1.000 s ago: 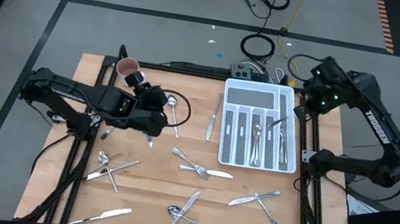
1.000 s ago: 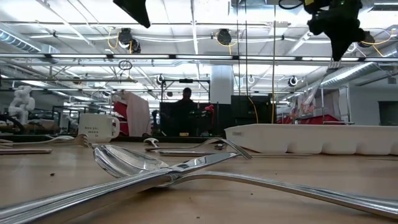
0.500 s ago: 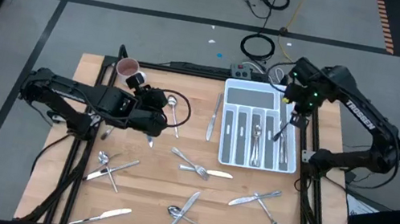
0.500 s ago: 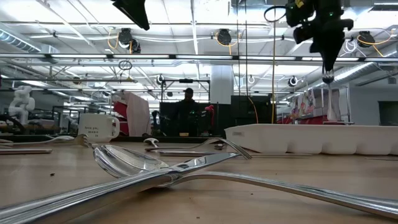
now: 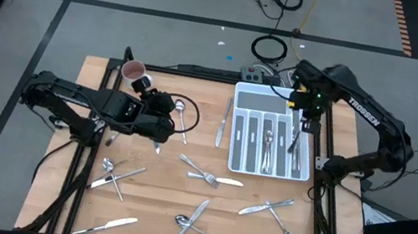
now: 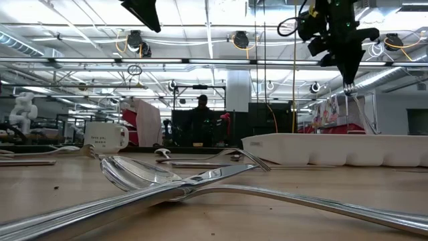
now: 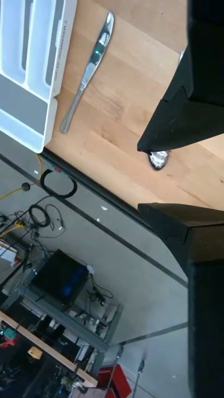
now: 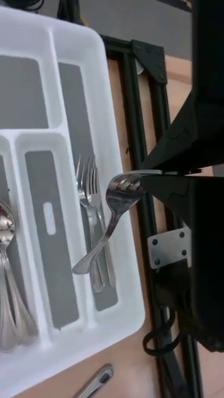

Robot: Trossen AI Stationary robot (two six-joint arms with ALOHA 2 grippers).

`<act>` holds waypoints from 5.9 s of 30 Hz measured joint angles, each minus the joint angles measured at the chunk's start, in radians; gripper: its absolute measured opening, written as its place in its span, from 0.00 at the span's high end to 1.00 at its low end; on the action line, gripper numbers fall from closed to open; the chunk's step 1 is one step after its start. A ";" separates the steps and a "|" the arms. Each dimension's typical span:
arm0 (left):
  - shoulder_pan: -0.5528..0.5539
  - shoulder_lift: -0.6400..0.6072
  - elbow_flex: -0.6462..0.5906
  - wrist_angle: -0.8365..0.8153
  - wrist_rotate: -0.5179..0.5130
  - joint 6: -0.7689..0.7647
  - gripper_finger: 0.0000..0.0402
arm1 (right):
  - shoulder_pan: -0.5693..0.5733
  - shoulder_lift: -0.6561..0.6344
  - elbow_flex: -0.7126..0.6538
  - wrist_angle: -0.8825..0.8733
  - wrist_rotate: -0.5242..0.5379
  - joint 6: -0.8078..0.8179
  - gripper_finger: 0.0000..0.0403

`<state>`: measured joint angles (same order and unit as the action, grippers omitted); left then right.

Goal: Sort silverware
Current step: Put the fork in the right section of the silverware tray

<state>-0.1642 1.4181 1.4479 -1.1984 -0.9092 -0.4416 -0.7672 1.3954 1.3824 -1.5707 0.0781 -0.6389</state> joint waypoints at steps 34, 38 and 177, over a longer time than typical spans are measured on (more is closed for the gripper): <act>0.002 0.000 0.000 -0.040 -0.011 -0.077 0.63 | -0.071 0.020 -0.313 0.117 -0.065 -0.257 1.00; 0.002 0.000 0.000 -0.040 -0.011 -0.078 0.63 | -0.071 0.039 -0.314 0.162 -0.049 -0.292 1.00; 0.402 -0.098 -0.678 0.265 0.729 -0.223 0.63 | 0.023 -0.084 0.156 0.579 0.020 0.418 0.75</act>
<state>0.2379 1.3205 0.7704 -0.9336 -0.1799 -0.6643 -0.7441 1.3113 1.5383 -0.9916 0.0982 -0.2211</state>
